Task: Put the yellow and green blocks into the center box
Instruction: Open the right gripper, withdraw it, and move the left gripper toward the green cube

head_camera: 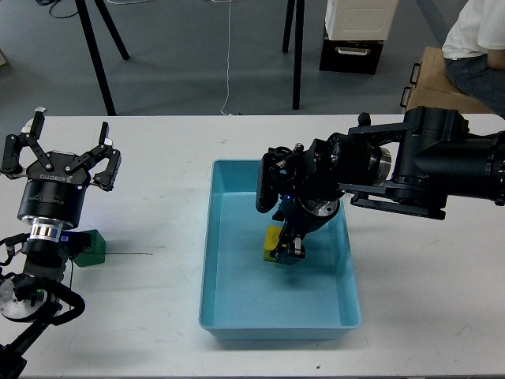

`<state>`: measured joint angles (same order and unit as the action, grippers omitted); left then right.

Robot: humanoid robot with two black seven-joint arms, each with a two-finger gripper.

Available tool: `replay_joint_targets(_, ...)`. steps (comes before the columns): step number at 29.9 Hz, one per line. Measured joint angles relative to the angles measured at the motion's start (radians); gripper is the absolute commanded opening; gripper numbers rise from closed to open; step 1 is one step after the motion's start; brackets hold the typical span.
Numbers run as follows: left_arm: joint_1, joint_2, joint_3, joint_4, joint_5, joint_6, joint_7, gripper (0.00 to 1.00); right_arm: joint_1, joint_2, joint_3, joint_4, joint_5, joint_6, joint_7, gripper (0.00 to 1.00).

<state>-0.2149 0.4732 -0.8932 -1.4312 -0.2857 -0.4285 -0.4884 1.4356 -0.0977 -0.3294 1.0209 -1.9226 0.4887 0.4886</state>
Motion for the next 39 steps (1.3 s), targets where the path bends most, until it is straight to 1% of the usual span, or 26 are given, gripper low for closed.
replay_joint_targets(3,-0.010,0.041,0.000,0.000,0.110,0.015,0.000,1.00,0.017,-0.019,0.007,0.000,0.056,0.000,0.000,0.98)
replay_joint_targets(5,-0.025,0.076,0.001,0.000,0.178,0.047,0.000,1.00,0.037,-0.047,0.029,-0.001,0.079,0.000,0.000,0.98)
replay_joint_targets(8,-0.062,0.160,0.020,0.000,0.268,0.151,0.000,1.00,0.060,-0.111,0.097,-0.005,0.105,0.000,0.000,0.99)
replay_joint_targets(11,-0.115,0.272,0.073,0.006,0.336,0.265,0.000,1.00,0.061,-0.184,0.236,-0.028,0.138,0.000,0.000,0.99)
replay_joint_targets(13,-0.164,0.330,0.101,0.017,0.391,0.294,0.000,1.00,0.051,-0.210,0.340,-0.038,0.150,0.000,0.000,0.99)
replay_joint_targets(15,-0.215,0.374,0.115,0.025,0.492,0.298,0.000,1.00,0.030,-0.218,0.452,-0.043,0.172,0.000,0.000,0.99)
replay_joint_targets(18,-0.268,0.425,0.116,0.053,0.767,0.292,0.000,1.00,-0.016,-0.220,0.616,-0.045,0.220,0.000,0.000,0.99)
replay_joint_targets(23,-0.326,0.452,0.099,0.101,1.258,0.281,0.000,1.00,-0.112,-0.201,0.826,-0.054,0.258,0.000,0.000,0.99)
replay_joint_targets(26,-0.333,0.457,0.099,0.122,1.458,0.299,0.000,1.00,-0.213,-0.177,0.929,-0.055,0.284,-0.003,0.000,0.99)
replay_joint_targets(28,-0.333,0.464,0.099,0.125,1.542,0.323,0.000,1.00,-0.279,-0.163,0.981,-0.050,0.306,-0.047,0.000,0.99)
replay_joint_targets(30,-0.329,0.485,0.105,0.125,1.622,0.336,-0.001,1.00,-0.346,-0.156,1.029,-0.045,0.339,-0.131,0.000,0.99)
replay_joint_targets(32,-0.324,0.509,0.113,0.122,1.706,0.335,-0.001,1.00,-0.405,-0.153,1.070,-0.041,0.391,-0.217,0.000,0.99)
replay_joint_targets(34,-0.323,0.527,0.130,0.119,1.823,0.317,-0.001,1.00,-0.461,-0.154,1.109,-0.024,0.475,-0.284,-0.001,0.99)
replay_joint_targets(35,-0.324,0.535,0.143,0.118,1.879,0.300,-0.001,1.00,-0.490,-0.157,1.134,-0.008,0.533,-0.310,-0.011,0.99)
replay_joint_targets(36,-0.327,0.547,0.158,0.117,1.943,0.274,-0.001,1.00,-0.520,-0.161,1.160,0.011,0.597,-0.331,-0.032,0.99)
replay_joint_targets(39,-0.340,0.606,0.196,0.099,2.102,0.183,-0.001,0.99,-0.624,-0.194,1.256,0.091,0.769,-0.358,-0.106,0.99)
